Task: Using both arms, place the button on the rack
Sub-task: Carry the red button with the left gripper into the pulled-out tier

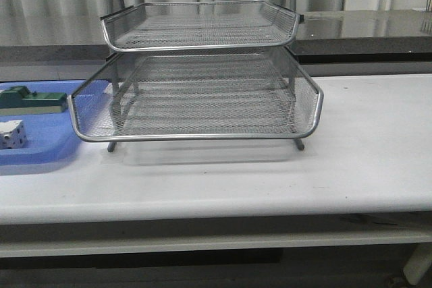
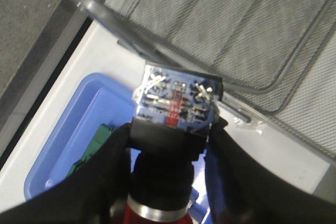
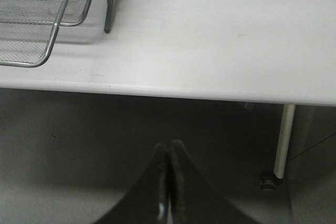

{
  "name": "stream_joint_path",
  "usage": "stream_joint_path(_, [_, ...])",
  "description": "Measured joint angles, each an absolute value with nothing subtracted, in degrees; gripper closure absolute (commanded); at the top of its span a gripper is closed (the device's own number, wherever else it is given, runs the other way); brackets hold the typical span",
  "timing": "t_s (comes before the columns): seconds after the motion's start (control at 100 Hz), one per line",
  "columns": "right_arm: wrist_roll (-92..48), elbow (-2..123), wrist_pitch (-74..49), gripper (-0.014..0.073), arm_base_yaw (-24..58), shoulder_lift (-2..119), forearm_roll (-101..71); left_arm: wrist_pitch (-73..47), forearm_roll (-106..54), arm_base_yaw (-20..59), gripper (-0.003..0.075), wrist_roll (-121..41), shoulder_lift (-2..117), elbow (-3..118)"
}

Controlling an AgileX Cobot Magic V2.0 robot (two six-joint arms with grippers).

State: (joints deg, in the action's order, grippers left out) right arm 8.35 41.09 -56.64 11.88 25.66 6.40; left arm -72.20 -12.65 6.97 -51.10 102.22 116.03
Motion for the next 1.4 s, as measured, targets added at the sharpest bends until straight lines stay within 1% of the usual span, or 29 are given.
stream_joint_path(0.36, [8.3, 41.1, -56.6, 0.0664, 11.9, 25.7, 6.4, -72.3, -13.2, 22.9, 0.0741, -51.1, 102.2, 113.9])
stream_joint_path(0.57, [8.3, 41.1, -56.6, 0.0664, 11.9, 25.7, 6.4, -72.4, -13.4, 28.9, 0.0741, -51.1, 102.2, 109.8])
stream_joint_path(0.77, [8.3, 41.1, -56.6, 0.0664, 11.9, 25.7, 6.4, -72.3, -13.2, 30.6, 0.0741, -51.1, 102.8, 106.6])
stream_joint_path(1.13, [8.3, 41.1, -56.6, 0.0664, 11.9, 25.7, 6.4, -71.5, -13.0, 30.6, 0.0741, -50.9, 111.0, 106.2])
stream_joint_path(1.4, [8.3, 41.1, -56.6, 0.0664, 11.9, 25.7, 6.4, -69.3, -10.9, 30.6, 0.0739, -50.9, 114.5, 106.2])
